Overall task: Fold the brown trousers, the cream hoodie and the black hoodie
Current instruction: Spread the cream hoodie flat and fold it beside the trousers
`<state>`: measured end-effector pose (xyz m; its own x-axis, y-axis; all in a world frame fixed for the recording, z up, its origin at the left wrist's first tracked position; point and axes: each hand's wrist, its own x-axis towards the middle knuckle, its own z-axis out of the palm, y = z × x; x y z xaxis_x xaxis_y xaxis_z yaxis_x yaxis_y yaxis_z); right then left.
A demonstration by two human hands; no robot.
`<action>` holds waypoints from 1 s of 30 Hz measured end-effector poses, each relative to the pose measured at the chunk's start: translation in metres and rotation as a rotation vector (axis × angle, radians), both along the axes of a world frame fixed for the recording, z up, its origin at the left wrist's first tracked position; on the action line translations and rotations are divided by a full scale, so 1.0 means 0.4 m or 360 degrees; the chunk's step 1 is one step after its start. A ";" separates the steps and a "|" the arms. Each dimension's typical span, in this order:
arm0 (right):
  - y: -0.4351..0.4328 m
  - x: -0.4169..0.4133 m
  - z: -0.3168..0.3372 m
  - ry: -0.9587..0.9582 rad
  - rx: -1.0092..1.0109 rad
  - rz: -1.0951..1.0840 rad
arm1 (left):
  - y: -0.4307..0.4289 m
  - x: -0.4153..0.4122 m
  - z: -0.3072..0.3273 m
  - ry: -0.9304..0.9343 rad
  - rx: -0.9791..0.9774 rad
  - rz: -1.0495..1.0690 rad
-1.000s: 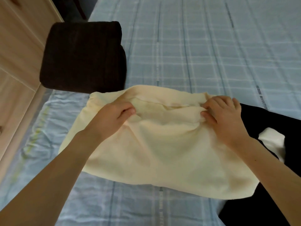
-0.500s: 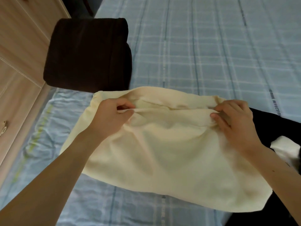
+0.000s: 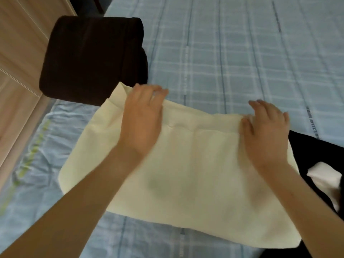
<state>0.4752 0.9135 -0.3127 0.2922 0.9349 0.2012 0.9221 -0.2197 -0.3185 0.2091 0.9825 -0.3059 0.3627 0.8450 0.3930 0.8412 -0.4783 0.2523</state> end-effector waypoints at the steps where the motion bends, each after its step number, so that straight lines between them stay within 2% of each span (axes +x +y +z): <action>1: -0.026 -0.048 0.008 0.0060 0.0097 0.0077 | -0.044 0.018 -0.006 -0.0005 -0.0019 -0.0111; 3: -0.084 -0.155 0.000 0.0147 0.0007 0.0300 | -0.123 0.047 -0.033 0.0230 -0.0285 -0.0332; 5: -0.115 -0.193 -0.041 -0.0013 -0.0284 0.0463 | -0.129 0.029 -0.078 0.0521 -0.0461 -0.0404; 7: -0.107 -0.138 -0.079 -0.0220 -0.0445 0.0479 | -0.068 -0.024 -0.117 0.0659 -0.0417 -0.0385; 9: -0.107 -0.055 -0.103 -0.0332 -0.0410 0.0403 | -0.006 -0.093 -0.132 0.0709 -0.0310 -0.0331; 11: -0.118 0.014 -0.123 -0.0295 -0.0349 0.0303 | 0.020 -0.177 -0.154 0.0684 -0.0284 -0.0295; 14: -0.130 0.040 -0.150 -0.0237 -0.0344 0.0298 | -0.002 -0.251 -0.187 0.0561 -0.0489 -0.0258; 18: -0.104 0.016 -0.146 -0.0091 -0.0373 0.0280 | 0.010 -0.235 -0.192 0.0464 -0.0671 -0.0184; 21: -0.107 -0.004 -0.093 0.0031 -0.0437 0.0226 | -0.004 -0.215 -0.149 0.0445 -0.0692 -0.0203; 23: -0.122 -0.067 -0.048 0.0217 -0.0404 0.0177 | -0.049 -0.218 -0.116 0.0215 -0.0662 -0.0233; 25: -0.146 -0.176 -0.008 0.0328 -0.0312 0.0287 | -0.109 -0.247 -0.094 -0.0030 -0.0421 -0.0022; 26: -0.156 -0.232 0.002 0.0291 -0.0306 0.0383 | -0.136 -0.272 -0.094 -0.0068 -0.0307 0.0248; 27: -0.163 -0.278 0.003 0.0232 -0.0355 0.0473 | -0.159 -0.299 -0.096 -0.0073 -0.0325 0.0566; 29: -0.159 -0.336 -0.020 0.0113 -0.0578 0.0552 | -0.184 -0.337 -0.108 -0.0087 -0.0760 0.1068; 30: -0.151 -0.345 -0.035 0.0056 -0.0691 0.0541 | -0.186 -0.348 -0.115 -0.0116 -0.0992 0.1167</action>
